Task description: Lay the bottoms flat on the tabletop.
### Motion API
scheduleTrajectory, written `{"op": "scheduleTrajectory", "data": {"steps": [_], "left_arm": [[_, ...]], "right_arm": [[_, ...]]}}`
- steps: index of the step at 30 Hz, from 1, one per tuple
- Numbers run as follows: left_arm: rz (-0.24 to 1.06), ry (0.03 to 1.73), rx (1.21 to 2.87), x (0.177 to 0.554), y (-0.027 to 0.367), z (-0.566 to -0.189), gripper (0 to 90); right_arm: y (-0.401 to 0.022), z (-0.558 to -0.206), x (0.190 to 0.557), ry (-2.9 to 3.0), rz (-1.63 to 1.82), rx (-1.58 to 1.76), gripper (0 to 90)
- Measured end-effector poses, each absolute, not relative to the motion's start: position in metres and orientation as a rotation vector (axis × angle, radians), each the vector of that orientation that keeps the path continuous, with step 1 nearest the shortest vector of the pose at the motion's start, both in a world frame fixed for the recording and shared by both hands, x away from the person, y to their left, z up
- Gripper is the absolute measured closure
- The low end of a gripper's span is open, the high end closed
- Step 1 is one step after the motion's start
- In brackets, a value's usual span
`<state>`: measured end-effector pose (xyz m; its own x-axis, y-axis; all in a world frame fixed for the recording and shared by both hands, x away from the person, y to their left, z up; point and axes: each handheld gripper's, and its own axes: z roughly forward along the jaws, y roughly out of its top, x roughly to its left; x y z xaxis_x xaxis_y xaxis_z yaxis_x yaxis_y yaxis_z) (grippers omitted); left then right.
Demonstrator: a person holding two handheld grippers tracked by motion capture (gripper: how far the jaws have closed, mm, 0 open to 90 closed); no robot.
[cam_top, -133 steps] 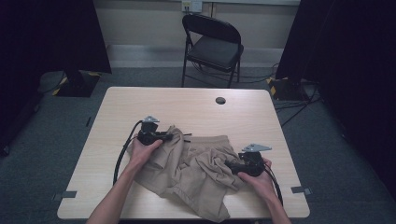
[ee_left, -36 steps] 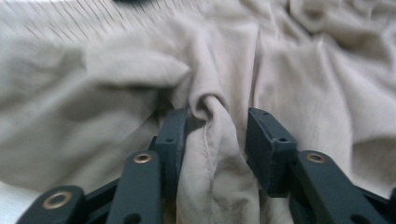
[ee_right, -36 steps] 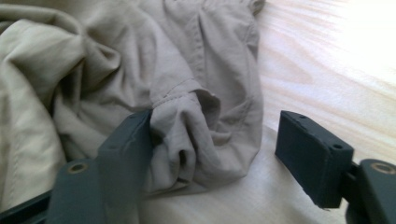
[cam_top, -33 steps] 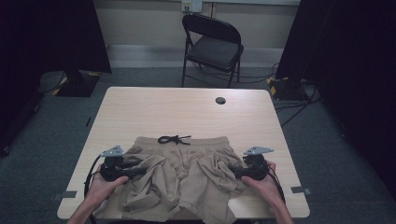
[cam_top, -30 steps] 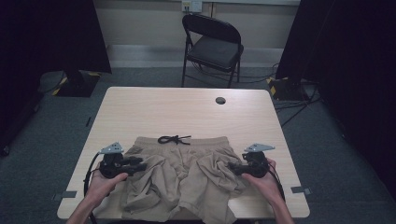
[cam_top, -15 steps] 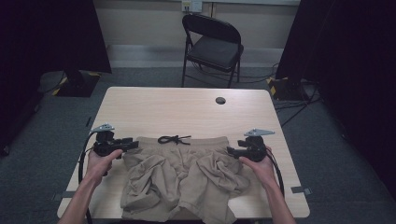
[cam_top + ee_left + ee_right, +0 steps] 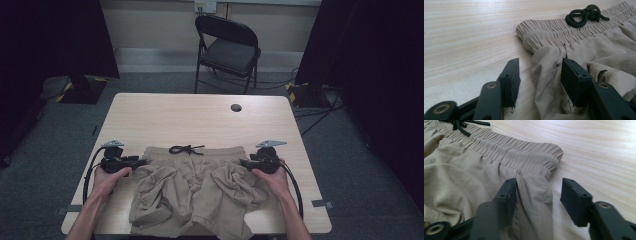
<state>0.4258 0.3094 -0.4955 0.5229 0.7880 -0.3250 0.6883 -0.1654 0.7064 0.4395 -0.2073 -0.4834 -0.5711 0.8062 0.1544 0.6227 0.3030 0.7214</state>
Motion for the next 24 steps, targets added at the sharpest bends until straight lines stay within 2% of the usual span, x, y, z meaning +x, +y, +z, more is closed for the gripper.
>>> {"op": "scheduleTrajectory", "data": {"steps": [3, 7, 9, 11, 12, 13, 14, 15, 16, 17, 19, 24], "left_arm": [[0.108, 1.177, 1.919, 0.425, 0.304, -0.496, 56.3], [0.098, 1.180, 1.910, 0.425, 0.301, -0.497, 61.7], [0.090, 1.183, 1.904, 0.426, 0.301, -0.499, 71.6], [0.080, 1.188, 1.898, 0.427, 0.300, -0.499, 74.2], [0.073, 1.187, 1.896, 0.429, 0.302, -0.501, 80.7], [0.073, 1.187, 1.896, 0.429, 0.302, -0.501, 83.5], [0.060, 1.188, 1.886, 0.430, 0.302, -0.502, 86.0], [0.051, 1.183, 1.883, 0.430, 0.302, -0.503, 86.0], [0.046, 1.173, 1.888, 0.430, 0.302, -0.503, 88.8], [0.039, 1.163, 1.890, 0.430, 0.302, -0.504, 88.8], [0.025, 1.173, 1.874, 0.431, 0.302, -0.505, 89.2], [0.046, 1.187, 1.862, 0.430, 0.303, -0.503, 89.2]], "right_arm": [[-0.202, -0.488, 0.439, 2.361, 1.128, 1.301, 57.4], [-0.198, -0.490, 0.438, 2.370, 1.106, 1.295, 59.8], [-0.199, -0.490, 0.437, 2.359, 1.129, 1.318, 63.8], [-0.199, -0.491, 0.437, 2.352, 1.150, 1.333, 65.2], [-0.200, -0.493, 0.435, 2.339, 1.168, 1.338, 70.1], [-0.200, -0.493, 0.435, 2.339, 1.168, 1.338, 70.1], [-0.201, -0.493, 0.434, 2.349, 1.177, 1.343, 75.7], [-0.201, -0.493, 0.434, 2.349, 1.177, 1.343, 75.7], [-0.201, -0.494, 0.433, 2.342, 1.180, 1.347, 80.1], [-0.201, -0.494, 0.433, 2.342, 1.180, 1.347, 80.1], [-0.199, -0.493, 0.432, 2.345, 1.192, 1.317, 86.2], [-0.202, -0.488, 0.429, 2.319, 1.246, 1.315, 88.1]]}}
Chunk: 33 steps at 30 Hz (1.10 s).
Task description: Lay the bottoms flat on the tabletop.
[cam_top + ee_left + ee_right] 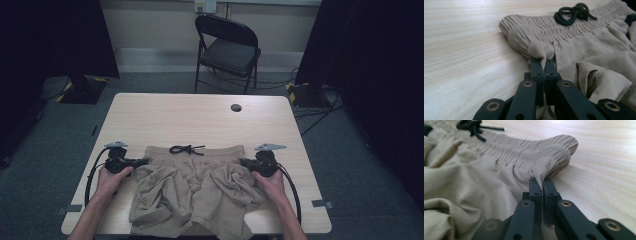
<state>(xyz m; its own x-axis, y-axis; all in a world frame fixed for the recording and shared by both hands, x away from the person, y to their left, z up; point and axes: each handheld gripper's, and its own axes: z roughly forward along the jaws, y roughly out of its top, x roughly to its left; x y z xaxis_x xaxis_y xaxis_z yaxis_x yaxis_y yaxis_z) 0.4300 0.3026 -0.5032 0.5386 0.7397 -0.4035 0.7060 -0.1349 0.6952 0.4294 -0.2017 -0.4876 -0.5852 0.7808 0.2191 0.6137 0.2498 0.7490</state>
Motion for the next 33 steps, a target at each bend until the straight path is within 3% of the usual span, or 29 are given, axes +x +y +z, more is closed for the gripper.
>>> {"op": "scheduleTrajectory", "data": {"steps": [29, 33], "left_arm": [[0.157, 1.018, 1.720, 0.398, 0.297, -0.448, 89.4], [0.181, 0.976, 1.697, 0.398, 0.297, -0.430, 89.4]], "right_arm": [[-0.220, -0.429, 0.406, 2.153, 1.484, 1.199, 88.7], [-0.224, -0.406, 0.400, 2.105, 1.496, 1.142, 88.8]]}}
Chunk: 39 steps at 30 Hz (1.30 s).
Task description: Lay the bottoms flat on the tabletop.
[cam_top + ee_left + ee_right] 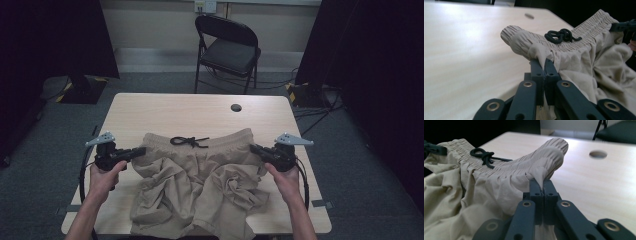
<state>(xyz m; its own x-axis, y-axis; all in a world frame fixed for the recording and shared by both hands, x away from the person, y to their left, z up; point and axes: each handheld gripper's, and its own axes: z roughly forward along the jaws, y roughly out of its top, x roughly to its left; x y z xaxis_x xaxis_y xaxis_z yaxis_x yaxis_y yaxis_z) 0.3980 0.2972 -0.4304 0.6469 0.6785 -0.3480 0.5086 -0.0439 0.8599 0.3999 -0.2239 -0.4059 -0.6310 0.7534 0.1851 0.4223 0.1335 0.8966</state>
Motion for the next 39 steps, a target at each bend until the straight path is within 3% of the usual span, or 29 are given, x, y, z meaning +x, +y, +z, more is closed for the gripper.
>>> {"op": "scheduleTrajectory", "data": {"steps": [20, 27, 30, 31, 32, 33, 34, 39], "left_arm": [[0.336, 0.842, 1.620, 0.436, 0.297, -0.329, 89.4], [0.378, 0.882, 1.579, 0.477, 0.305, -0.304, 89.5], [0.412, 0.918, 1.565, 0.501, 0.304, -0.299, 88.0], [0.432, 0.983, 1.562, 0.515, 0.301, -0.302, 78.1], [0.432, 0.983, 1.562, 0.515, 0.301, -0.302, 61.6], [0.424, 1.032, 1.571, 0.521, 0.300, -0.306, 61.6], [0.427, 1.054, 1.584, 0.524, 0.300, -0.311, 54.6], [0.369, 1.060, 1.641, 0.523, 0.303, -0.346, 54.8]], "right_arm": [[-0.226, -0.320, 0.428, 1.939, 1.562, 1.041, 88.8], [-0.216, -0.289, 0.467, 1.953, 1.550, 1.003, 88.9], [-0.211, -0.278, 0.500, 1.938, 1.512, 1.053, 88.5], [-0.209, -0.279, 0.509, 1.930, 1.497, 1.073, 85.1], [-0.208, -0.282, 0.518, 1.925, 1.445, 1.113, 72.6], [-0.208, -0.282, 0.518, 1.925, 1.445, 1.113, 72.6], [-0.207, -0.288, 0.526, 1.916, 1.340, 1.199, 56.2], [-0.216, -0.318, 0.532, 1.915, 1.302, 1.290, 48.8]]}}
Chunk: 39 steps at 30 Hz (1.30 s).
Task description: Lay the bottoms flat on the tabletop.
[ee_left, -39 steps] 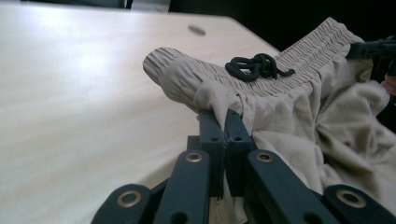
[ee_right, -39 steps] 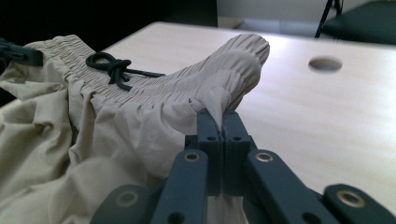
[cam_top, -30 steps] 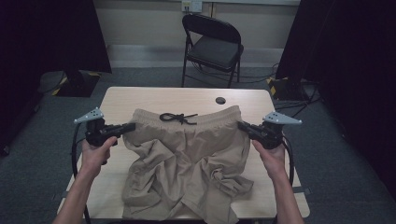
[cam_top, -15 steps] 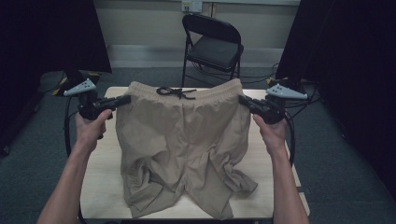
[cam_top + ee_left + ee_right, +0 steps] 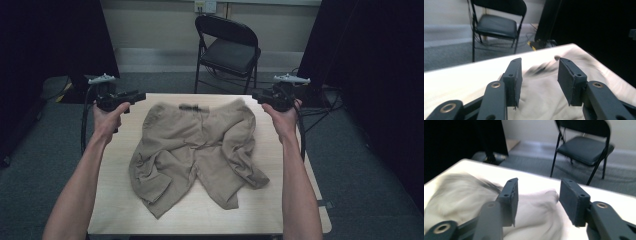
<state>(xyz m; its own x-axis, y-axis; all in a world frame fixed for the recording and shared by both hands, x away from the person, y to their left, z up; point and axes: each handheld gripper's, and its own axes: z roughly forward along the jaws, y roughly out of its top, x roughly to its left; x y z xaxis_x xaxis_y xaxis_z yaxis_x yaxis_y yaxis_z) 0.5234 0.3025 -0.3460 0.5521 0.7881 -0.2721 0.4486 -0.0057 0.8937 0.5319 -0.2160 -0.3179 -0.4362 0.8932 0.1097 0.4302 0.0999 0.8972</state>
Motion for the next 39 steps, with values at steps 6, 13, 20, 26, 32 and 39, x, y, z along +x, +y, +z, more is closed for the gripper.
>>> {"op": "scheduleTrajectory", "data": {"steps": [6, 13, 20, 26, 32, 39], "left_arm": [[0.321, 1.052, 1.673, 0.511, 0.298, -0.370, 56.9], [0.296, 1.005, 1.723, 0.481, 0.292, -0.379, 59.4], [0.272, 0.958, 1.744, 0.443, 0.288, -0.395, 62.9], [0.222, 0.925, 1.822, 0.407, 0.280, -0.417, 57.3], [0.153, 0.920, 1.844, 0.378, 0.278, -0.442, 54.4], [0.145, 0.970, 1.904, 0.368, 0.273, -0.464, 51.2]], "right_arm": [[-0.205, -0.345, 0.514, 1.996, 1.306, 1.254, 45.1], [-0.193, -0.359, 0.481, 2.062, 1.344, 1.178, 38.5], [-0.184, -0.379, 0.443, 2.153, 1.346, 1.120, 40.9], [-0.175, -0.406, 0.411, 2.240, 1.372, 1.089, 43.5], [-0.164, -0.436, 0.389, 2.332, 1.353, 1.085, 43.6], [-0.150, -0.464, 0.377, 2.438, 1.287, 1.073, 39.9]]}}
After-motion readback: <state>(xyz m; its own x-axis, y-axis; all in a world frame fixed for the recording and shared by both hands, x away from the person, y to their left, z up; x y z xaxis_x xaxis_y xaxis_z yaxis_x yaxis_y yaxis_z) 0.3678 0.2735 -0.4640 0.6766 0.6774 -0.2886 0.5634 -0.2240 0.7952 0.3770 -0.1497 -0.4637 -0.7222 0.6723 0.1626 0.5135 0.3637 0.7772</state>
